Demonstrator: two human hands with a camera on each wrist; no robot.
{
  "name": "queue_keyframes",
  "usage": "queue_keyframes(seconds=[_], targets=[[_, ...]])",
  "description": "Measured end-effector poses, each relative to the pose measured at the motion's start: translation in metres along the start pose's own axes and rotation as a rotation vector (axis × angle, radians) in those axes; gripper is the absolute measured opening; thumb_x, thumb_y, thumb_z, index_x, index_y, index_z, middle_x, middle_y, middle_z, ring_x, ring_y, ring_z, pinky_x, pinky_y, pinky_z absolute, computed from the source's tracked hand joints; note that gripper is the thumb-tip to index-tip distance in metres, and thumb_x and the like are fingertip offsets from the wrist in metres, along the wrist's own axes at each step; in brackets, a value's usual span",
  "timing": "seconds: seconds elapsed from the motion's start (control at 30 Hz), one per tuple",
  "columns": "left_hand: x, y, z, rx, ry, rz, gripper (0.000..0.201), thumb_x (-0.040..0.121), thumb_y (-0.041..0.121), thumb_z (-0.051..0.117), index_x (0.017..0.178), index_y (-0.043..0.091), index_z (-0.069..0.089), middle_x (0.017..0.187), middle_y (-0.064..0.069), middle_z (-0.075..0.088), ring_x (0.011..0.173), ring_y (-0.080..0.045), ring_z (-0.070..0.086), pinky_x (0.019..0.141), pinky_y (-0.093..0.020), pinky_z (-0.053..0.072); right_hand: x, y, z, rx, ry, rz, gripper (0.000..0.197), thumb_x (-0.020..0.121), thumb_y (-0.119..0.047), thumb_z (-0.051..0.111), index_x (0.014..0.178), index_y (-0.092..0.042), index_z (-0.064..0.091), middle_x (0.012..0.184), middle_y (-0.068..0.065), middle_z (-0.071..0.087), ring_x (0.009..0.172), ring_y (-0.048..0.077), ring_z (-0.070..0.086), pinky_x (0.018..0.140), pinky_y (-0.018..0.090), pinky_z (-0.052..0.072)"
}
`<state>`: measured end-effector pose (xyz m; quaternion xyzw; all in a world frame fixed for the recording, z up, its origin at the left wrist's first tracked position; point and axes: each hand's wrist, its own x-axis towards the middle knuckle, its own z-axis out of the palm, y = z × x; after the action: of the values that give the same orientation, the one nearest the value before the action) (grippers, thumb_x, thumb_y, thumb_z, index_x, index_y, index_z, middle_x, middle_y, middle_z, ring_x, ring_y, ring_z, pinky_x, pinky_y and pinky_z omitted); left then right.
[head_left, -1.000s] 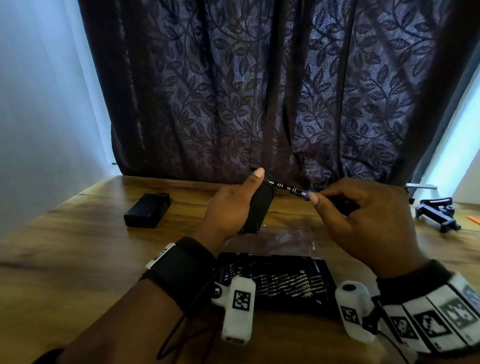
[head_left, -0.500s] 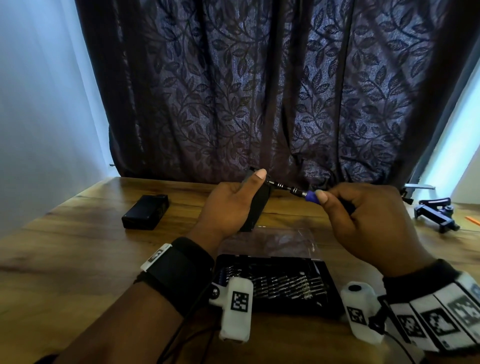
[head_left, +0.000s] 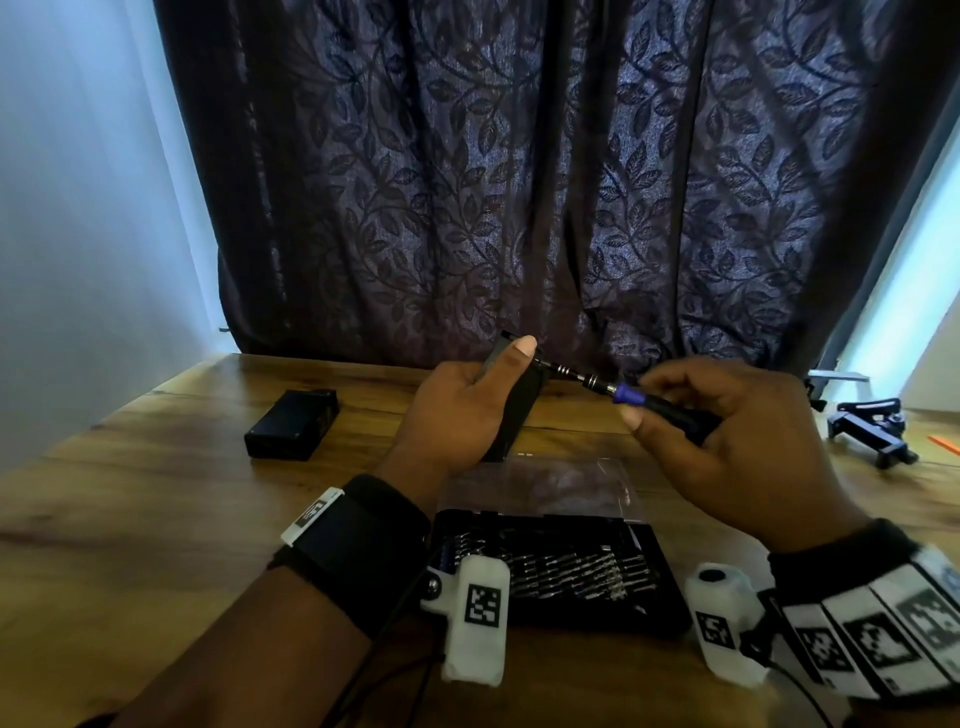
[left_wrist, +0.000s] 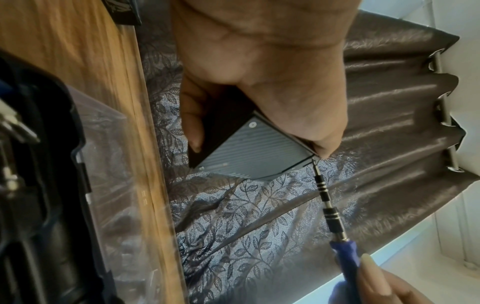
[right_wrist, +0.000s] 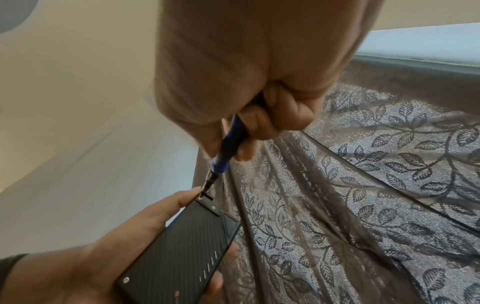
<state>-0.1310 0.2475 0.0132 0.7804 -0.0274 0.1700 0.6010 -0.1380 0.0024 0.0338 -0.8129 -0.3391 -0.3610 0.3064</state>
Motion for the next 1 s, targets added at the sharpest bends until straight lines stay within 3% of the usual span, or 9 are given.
queue_keyframes(seconds=[0.1,0.3,0.37,0.47,0.57,0.67,0.77,0.9,1.0], targets=[[0.000,0.000,0.000,-0.002,-0.005,0.005,0.081,0.072,0.091,0.056,0.065,0.011,0.050,0.063,-0.011,0.044,0.056,-0.024,0.046,0.059,-0.038,0.037,0.000,0.003,0.001,-0.037,0.032,-0.002,0.018,0.081,-0.029,0.084,0.082,-0.019,0.070,0.076,-0.011,0.064,0.071,0.004,0.059,0.063,0.012,0.041],[-0.002,0.002,0.001,0.042,0.002,0.018,0.072,0.078,0.084,0.055,0.053,0.017,0.039,0.053,-0.007,0.039,0.047,-0.020,0.043,0.053,-0.032,0.035,0.001,0.003,0.001,-0.064,-0.008,-0.046,0.032,0.098,-0.042,0.057,0.075,-0.024,0.071,0.060,-0.017,0.055,0.058,0.006,0.054,0.051,0.022,0.038],[-0.002,0.002,0.001,0.047,0.002,0.015,0.072,0.080,0.083,0.055,0.054,0.018,0.039,0.054,-0.007,0.039,0.048,-0.020,0.043,0.055,-0.034,0.036,0.002,0.002,-0.001,-0.052,-0.017,-0.050,0.033,0.098,-0.043,0.054,0.077,-0.027,0.072,0.059,-0.020,0.053,0.058,0.007,0.055,0.051,0.020,0.037],[-0.002,0.003,0.002,0.074,0.005,0.020,0.071,0.074,0.086,0.052,0.049,0.023,0.032,0.050,-0.002,0.035,0.046,-0.018,0.039,0.055,-0.034,0.033,0.000,0.004,-0.001,-0.024,-0.007,-0.027,0.025,0.094,-0.043,0.066,0.083,-0.023,0.076,0.065,-0.020,0.060,0.060,0.005,0.059,0.053,0.016,0.040],[-0.003,0.002,0.002,0.067,-0.006,0.013,0.072,0.077,0.087,0.050,0.050,0.023,0.031,0.054,-0.004,0.035,0.050,-0.020,0.041,0.058,-0.036,0.034,-0.001,0.006,-0.001,0.000,0.029,0.014,0.022,0.081,-0.035,0.086,0.091,-0.022,0.072,0.077,-0.012,0.067,0.069,0.002,0.063,0.063,0.017,0.046],[-0.005,0.005,0.002,0.072,0.019,0.005,0.070,0.077,0.087,0.041,0.052,0.023,0.029,0.053,-0.001,0.032,0.050,-0.017,0.039,0.055,-0.033,0.031,-0.001,0.005,-0.001,-0.050,0.033,-0.031,0.017,0.082,-0.029,0.083,0.084,-0.020,0.069,0.075,-0.009,0.064,0.067,0.004,0.059,0.062,0.015,0.042],[-0.007,0.007,0.002,0.080,0.032,0.017,0.071,0.075,0.087,0.034,0.056,0.018,0.033,0.055,-0.002,0.033,0.052,-0.016,0.038,0.056,-0.033,0.031,0.000,0.002,-0.002,-0.034,0.043,-0.043,0.014,0.085,-0.032,0.077,0.081,-0.019,0.072,0.071,-0.008,0.065,0.062,0.006,0.058,0.057,0.022,0.044],[-0.008,0.008,0.003,0.088,0.034,0.000,0.076,0.077,0.086,0.033,0.062,0.013,0.046,0.059,-0.006,0.040,0.054,-0.017,0.043,0.058,-0.034,0.036,0.000,0.002,-0.005,-0.066,0.020,-0.037,0.022,0.093,-0.037,0.066,0.080,-0.021,0.076,0.065,-0.013,0.061,0.058,0.006,0.057,0.053,0.018,0.038],[-0.008,0.009,0.003,0.089,0.059,-0.011,0.072,0.082,0.084,0.038,0.054,0.018,0.040,0.052,0.001,0.041,0.050,-0.014,0.045,0.057,-0.032,0.037,0.000,0.002,-0.005,-0.026,0.009,-0.012,0.018,0.092,-0.036,0.067,0.082,-0.023,0.076,0.067,-0.016,0.062,0.062,0.005,0.060,0.056,0.012,0.038]])
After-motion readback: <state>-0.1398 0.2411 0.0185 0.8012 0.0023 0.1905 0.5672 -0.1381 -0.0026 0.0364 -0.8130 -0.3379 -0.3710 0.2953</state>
